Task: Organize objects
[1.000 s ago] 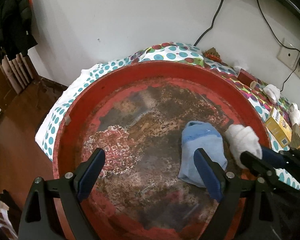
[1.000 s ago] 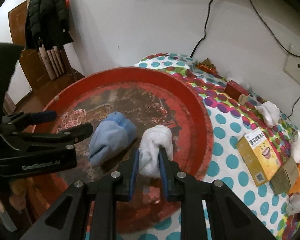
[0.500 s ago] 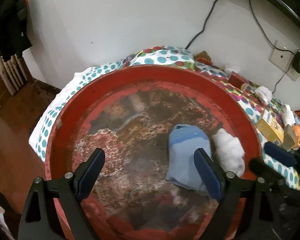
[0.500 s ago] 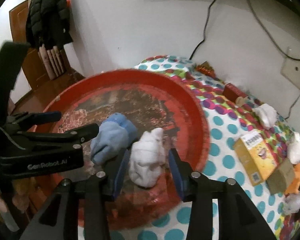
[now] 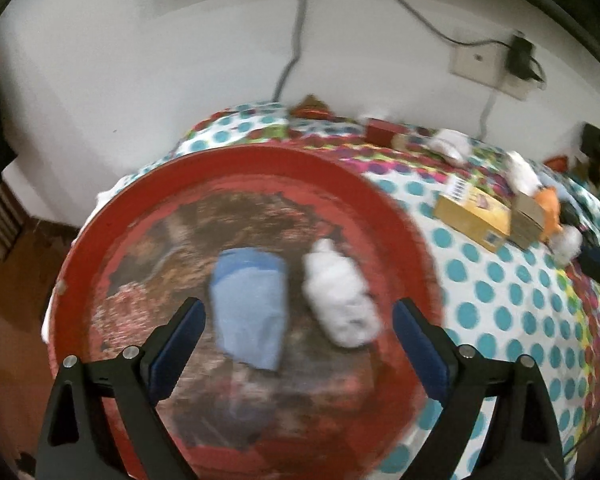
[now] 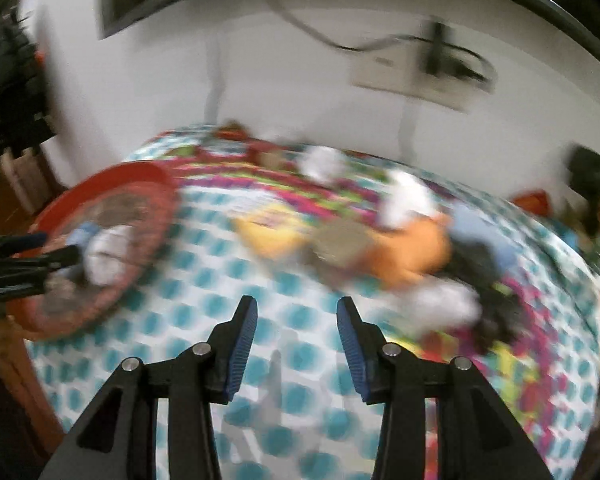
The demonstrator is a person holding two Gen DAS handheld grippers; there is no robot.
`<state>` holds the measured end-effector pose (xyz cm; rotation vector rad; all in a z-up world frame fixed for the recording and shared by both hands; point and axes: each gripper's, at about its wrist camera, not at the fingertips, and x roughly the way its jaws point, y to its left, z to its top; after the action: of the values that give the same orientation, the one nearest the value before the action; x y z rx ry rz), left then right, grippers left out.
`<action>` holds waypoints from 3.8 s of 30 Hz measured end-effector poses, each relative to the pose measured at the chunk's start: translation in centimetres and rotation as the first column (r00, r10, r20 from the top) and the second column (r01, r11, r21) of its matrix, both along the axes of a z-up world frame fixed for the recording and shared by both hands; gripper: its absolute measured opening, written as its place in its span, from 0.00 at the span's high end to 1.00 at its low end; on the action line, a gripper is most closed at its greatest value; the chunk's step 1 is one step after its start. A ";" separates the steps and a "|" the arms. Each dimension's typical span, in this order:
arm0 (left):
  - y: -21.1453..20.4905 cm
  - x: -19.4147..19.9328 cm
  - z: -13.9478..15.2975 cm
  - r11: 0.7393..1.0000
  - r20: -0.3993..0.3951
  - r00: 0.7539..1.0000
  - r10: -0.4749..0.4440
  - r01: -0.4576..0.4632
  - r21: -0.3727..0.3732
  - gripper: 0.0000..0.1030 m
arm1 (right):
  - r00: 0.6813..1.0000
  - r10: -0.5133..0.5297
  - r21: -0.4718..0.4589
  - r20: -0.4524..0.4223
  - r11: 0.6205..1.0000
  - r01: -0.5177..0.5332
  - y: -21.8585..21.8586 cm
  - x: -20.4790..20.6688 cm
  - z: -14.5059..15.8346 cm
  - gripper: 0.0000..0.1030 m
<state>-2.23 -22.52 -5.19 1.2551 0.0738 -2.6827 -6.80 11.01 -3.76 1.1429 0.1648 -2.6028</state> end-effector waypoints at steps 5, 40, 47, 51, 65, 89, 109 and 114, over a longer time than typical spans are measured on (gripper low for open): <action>3.2 -0.4 -0.1 0.996 0.015 0.996 -0.085 0.085 -0.016 0.08 | 0.993 -0.117 0.002 -0.011 0.993 0.117 6.2 -0.8 -0.3 0.59; 27.6 -7.7 -1.1 0.765 0.065 0.762 -0.644 0.644 0.027 0.08 | 0.997 -0.019 -0.014 0.069 1.000 0.020 11.9 -9.6 -5.9 0.66; 28.9 -9.3 -1.4 0.758 0.083 0.754 -0.651 0.651 0.030 0.08 | 0.997 -0.032 -0.027 0.076 0.999 0.034 13.2 -8.4 -5.8 0.72; 29.5 -10.1 -1.8 0.752 0.089 0.747 -0.659 0.657 0.050 0.08 | 0.996 -0.043 -0.028 0.073 0.999 0.045 14.8 -7.1 -5.8 0.72; 30.7 -13.2 -3.6 0.739 0.144 0.728 -0.671 0.673 0.039 0.09 | 0.991 -0.107 -0.051 0.077 0.993 0.111 17.6 -5.2 -5.6 0.72; 31.6 -13.5 -4.3 0.746 0.150 0.733 -0.664 0.662 0.066 0.43 | 0.991 -0.109 -0.034 0.075 0.993 0.112 17.1 -5.2 -5.6 0.70; 30.5 -13.3 -3.9 0.793 0.121 0.784 -0.609 0.604 0.084 0.71 | 0.991 -0.109 -0.038 0.075 0.993 0.112 17.1 -5.2 -5.7 0.69; 30.0 -13.1 -3.6 0.799 0.119 0.790 -0.601 0.595 0.084 0.71 | 0.991 -0.108 -0.037 0.075 0.993 0.111 17.1 -5.2 -5.6 0.69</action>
<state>-15.29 7.46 -8.78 1.7175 -0.3538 -3.0985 -12.04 28.12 -9.40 1.2638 0.0334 -2.6407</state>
